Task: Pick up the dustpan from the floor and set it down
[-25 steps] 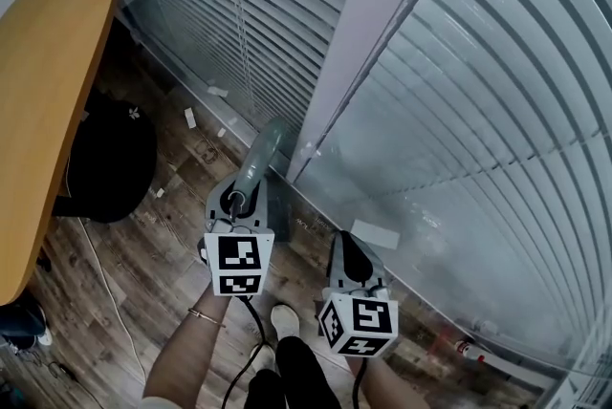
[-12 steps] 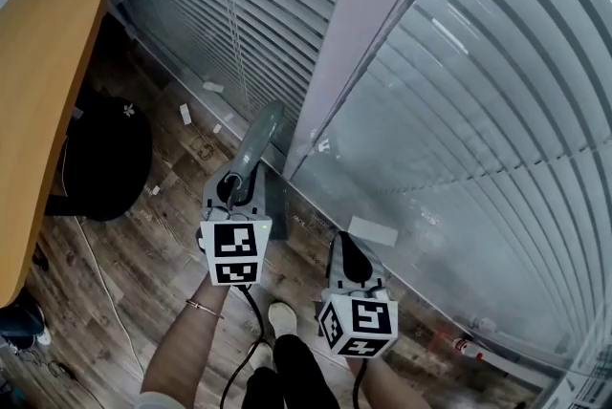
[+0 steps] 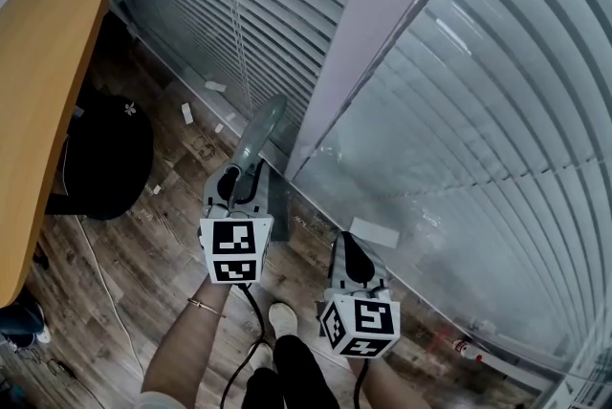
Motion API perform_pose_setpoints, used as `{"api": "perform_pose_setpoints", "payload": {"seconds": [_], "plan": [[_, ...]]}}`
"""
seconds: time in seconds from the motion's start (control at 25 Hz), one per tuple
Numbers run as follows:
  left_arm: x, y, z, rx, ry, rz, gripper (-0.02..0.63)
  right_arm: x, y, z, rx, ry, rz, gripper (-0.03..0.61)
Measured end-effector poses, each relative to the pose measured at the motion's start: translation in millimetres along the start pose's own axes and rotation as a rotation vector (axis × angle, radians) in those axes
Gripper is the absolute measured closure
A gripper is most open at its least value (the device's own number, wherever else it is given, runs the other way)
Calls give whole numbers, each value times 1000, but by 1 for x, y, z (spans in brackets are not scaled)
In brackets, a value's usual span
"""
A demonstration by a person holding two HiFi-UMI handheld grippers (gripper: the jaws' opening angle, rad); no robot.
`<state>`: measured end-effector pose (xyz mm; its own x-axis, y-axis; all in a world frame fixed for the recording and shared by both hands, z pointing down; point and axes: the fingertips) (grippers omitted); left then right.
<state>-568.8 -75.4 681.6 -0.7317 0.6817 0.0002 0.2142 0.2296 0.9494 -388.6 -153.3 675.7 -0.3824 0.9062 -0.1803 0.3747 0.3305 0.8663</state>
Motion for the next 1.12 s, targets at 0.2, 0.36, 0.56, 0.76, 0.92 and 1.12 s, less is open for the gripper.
{"api": "perform_pose_setpoints", "payload": {"seconds": [0.2, 0.36, 0.56, 0.76, 0.92, 1.12], "plan": [[-1, 2, 3, -8, -13, 17, 451, 0, 4, 1, 3, 6, -10, 546], [3, 7, 11, -3, -18, 67, 436, 2, 3, 3, -2, 11, -18, 546], [8, 12, 35, 10, -38, 100, 434, 3, -4, 8, -21, 21, -29, 546], [14, 2, 64, 0, -59, 110, 434, 9, -17, 15, -44, 19, -28, 546], [10, -11, 103, -10, -57, 153, 436, 18, -23, 34, -47, 12, -14, 546], [4, -47, 161, -57, -48, 156, 436, 30, -36, 71, -57, 2, 16, 546]]}}
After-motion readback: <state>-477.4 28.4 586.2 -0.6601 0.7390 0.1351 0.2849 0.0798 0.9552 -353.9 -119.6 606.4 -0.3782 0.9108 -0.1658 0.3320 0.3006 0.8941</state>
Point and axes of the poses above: the fingertips, and each gripper's own axes: z backward along the fingers, x to its left, y out of its underside, and after that the axes turned 8 degrees about -x, right-handed
